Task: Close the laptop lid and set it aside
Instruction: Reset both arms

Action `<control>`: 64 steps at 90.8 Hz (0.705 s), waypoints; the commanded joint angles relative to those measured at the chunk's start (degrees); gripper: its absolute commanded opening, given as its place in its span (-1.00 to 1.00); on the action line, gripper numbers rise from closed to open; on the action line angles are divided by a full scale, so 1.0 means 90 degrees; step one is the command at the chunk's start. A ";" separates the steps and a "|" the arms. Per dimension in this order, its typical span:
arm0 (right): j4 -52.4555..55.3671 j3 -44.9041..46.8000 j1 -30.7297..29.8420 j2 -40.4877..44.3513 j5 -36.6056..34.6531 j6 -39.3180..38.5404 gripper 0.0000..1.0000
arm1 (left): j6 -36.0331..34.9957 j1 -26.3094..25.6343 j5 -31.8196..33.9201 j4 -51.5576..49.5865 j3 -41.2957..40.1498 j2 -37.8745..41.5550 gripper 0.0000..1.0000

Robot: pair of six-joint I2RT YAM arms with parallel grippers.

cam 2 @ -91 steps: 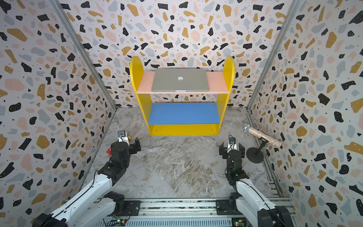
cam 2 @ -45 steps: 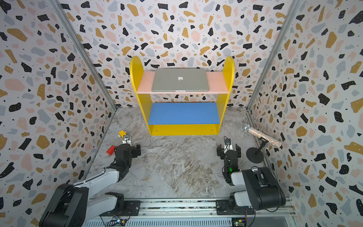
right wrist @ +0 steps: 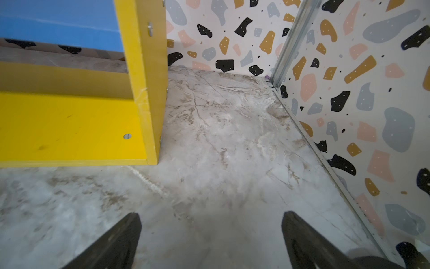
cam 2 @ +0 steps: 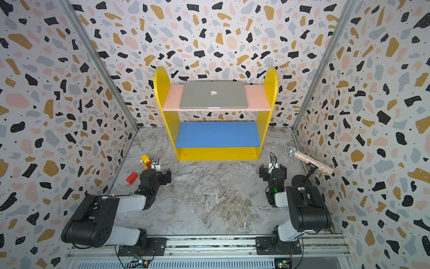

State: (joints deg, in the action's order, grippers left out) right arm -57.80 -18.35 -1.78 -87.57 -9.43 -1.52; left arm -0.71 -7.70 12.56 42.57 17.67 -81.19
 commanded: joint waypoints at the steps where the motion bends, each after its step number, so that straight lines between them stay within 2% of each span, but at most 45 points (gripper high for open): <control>1: 0.0686 -0.0109 0.0095 0.0144 0.0172 0.0294 1.00 | -0.0068 0.0036 -0.0104 0.0377 0.0146 0.0036 0.99; 51: 0.0633 -0.0090 0.0100 0.0127 0.0200 0.0280 1.00 | -0.0072 0.0036 -0.0097 0.0361 0.0146 0.0042 0.99; 64: 0.1039 -0.0327 0.0106 0.0075 0.0793 0.0041 1.00 | -0.0081 0.0052 -0.0161 0.0366 0.0191 -0.0030 0.99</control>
State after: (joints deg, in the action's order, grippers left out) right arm -51.96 -19.00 -0.91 -87.35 -6.83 0.16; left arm -0.86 -7.66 12.40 43.18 17.80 -81.19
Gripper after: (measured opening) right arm 0.999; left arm 0.995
